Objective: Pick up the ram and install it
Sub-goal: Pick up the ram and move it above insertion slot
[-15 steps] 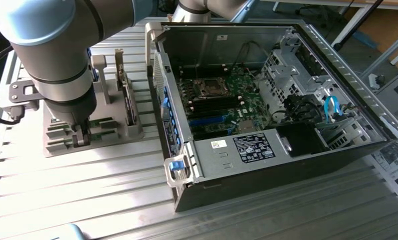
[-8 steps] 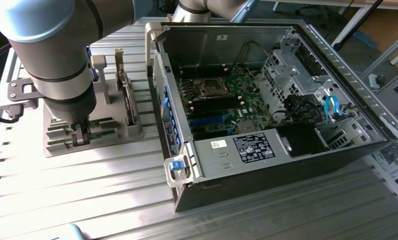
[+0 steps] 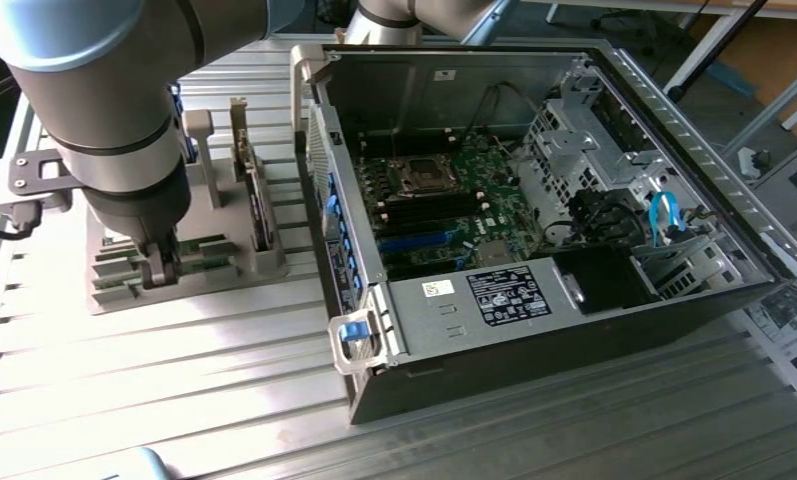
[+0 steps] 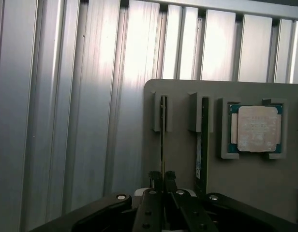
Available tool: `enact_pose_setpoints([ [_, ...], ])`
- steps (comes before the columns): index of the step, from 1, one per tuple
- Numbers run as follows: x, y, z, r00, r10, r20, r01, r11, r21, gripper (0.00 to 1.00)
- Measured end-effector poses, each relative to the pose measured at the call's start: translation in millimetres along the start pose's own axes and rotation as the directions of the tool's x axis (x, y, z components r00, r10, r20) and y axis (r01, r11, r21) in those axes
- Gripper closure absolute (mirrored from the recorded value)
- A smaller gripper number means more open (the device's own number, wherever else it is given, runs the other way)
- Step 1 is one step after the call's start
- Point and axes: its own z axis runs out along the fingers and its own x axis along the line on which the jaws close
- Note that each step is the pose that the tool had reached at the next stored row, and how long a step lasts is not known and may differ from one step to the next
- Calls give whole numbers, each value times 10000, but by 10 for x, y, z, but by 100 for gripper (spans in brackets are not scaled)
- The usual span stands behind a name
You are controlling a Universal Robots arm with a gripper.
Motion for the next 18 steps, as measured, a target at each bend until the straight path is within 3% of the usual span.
enact_pose_setpoints([
  [18,-9,8,-183,10000,0,0,0,10000,0,87],
])
